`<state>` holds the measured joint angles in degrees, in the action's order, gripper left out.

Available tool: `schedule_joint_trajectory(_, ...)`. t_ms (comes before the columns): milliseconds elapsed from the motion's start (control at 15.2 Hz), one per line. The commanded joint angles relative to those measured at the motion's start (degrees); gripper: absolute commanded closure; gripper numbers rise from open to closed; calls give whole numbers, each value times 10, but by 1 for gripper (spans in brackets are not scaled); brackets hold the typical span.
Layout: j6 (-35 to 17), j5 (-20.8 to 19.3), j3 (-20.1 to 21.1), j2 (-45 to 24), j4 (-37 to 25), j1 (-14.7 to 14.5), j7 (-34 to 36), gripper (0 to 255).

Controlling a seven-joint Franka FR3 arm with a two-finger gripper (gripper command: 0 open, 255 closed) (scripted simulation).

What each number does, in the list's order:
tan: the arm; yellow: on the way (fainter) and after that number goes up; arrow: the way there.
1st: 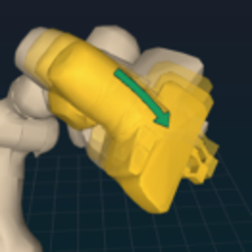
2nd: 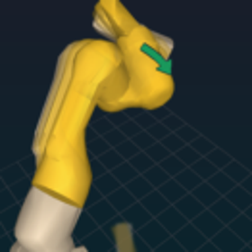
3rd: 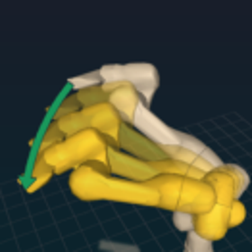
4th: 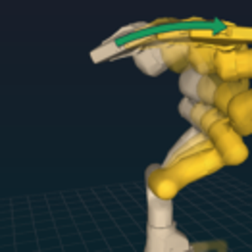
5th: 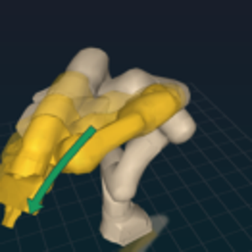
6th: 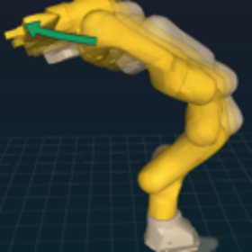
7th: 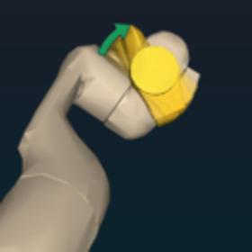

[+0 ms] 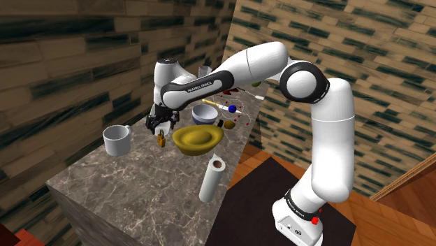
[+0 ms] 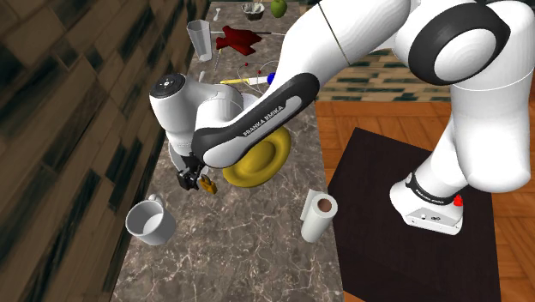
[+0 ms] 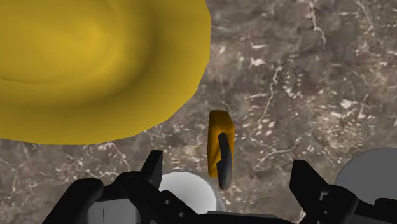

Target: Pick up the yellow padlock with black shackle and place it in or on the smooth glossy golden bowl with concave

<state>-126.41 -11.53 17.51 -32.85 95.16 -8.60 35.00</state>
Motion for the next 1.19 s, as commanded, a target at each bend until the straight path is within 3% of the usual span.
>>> schedule_joint_trajectory(0, 0, 0, 0, 0, 0, 0, 0, 0)
schedule_joint_trajectory(132, 0, 0, 0, 0, 0, 0, 0, 0)
schedule_joint_trajectory(198, 0, 0, 0, 0, 0, 0, 0, 255)
schedule_joint_trajectory(792, 0, 0, 0, 0, 0, 0, 0, 255)
schedule_joint_trajectory(1122, 28, 7, 5, 20, -9, 3, -4, 255)
